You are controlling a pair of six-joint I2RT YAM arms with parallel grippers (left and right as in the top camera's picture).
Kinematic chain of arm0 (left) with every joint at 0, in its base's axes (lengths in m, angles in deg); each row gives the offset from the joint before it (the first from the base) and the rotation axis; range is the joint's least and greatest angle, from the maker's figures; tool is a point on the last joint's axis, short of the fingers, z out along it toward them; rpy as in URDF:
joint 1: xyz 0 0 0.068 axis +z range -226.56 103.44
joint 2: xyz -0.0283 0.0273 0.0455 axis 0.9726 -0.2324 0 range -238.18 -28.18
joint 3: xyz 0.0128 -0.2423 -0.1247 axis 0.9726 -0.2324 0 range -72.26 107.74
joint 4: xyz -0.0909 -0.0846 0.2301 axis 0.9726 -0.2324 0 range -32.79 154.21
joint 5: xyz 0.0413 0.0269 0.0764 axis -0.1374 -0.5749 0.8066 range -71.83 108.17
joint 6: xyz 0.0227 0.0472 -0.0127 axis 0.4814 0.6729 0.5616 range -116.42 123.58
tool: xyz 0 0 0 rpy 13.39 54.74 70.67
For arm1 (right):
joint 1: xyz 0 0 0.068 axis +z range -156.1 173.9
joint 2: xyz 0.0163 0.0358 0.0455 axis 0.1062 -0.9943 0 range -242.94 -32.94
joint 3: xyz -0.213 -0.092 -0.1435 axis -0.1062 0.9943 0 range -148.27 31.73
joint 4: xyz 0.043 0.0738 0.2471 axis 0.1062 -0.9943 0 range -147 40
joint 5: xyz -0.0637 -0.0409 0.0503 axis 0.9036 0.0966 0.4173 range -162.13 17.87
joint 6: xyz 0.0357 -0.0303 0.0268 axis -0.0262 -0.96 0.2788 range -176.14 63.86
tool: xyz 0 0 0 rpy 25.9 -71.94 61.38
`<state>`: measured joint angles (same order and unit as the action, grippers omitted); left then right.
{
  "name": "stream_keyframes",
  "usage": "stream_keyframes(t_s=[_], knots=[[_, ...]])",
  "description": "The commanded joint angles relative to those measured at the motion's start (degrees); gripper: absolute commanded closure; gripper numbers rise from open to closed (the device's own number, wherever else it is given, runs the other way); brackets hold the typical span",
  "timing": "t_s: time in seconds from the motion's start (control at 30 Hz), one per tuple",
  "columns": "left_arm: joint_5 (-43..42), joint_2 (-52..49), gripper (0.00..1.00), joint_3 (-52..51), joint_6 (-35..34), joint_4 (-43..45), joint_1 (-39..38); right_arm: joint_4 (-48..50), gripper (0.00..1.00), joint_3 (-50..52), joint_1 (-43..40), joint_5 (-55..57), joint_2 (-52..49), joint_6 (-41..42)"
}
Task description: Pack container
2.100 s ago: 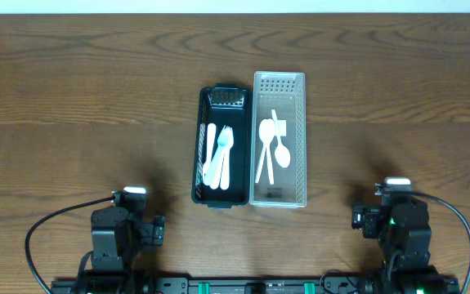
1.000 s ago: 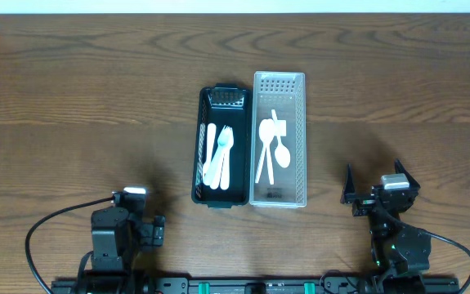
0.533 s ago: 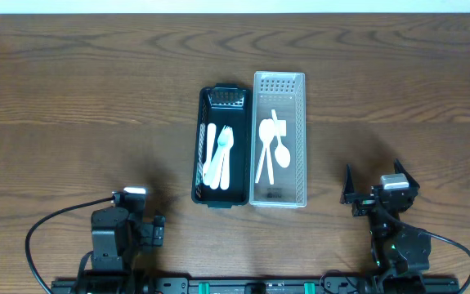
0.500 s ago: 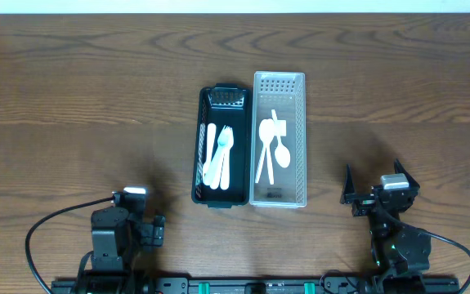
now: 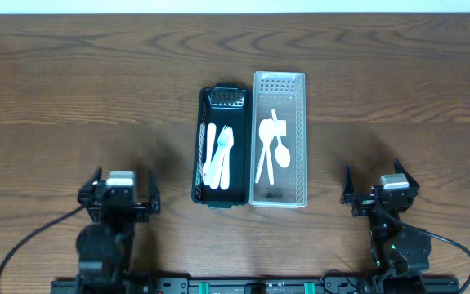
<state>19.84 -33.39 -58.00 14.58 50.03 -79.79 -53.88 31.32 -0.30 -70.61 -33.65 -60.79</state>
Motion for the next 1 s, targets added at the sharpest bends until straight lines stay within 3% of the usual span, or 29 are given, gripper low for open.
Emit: stream_keyframes(t_s=[0.0, 0.17, 0.3, 0.4, 0.97], knots=[[-1.3, 4.0, 0.02, -4.2, 0.8, 7.8, -0.2, -0.3, 0.01, 0.1, -0.3, -0.5, 0.4, -0.1], [-7.4, 5.1, 0.02, -10.2, 1.0, 18.4, -0.3, -0.3, 0.01, 0.1, -0.3, -0.5, 0.4, -0.1], [-11.8, 5.1, 0.02, -13.4, 0.3, 16.8, -0.3, -0.3, 0.01, 0.1, -0.3, -0.5, 0.4, -0.1], [-12.9, 5.1, 0.02, -14.0, -1.9, 10.6, -0.4, -0.3, 0.01, 0.1, -0.3, -0.5, 0.4, -0.1], [-12.8, 4.6, 0.02, -14.0, -2.5, 11.1, -0.4, -0.3, 0.01, 0.1, -0.3, -0.5, 0.4, -0.1]])
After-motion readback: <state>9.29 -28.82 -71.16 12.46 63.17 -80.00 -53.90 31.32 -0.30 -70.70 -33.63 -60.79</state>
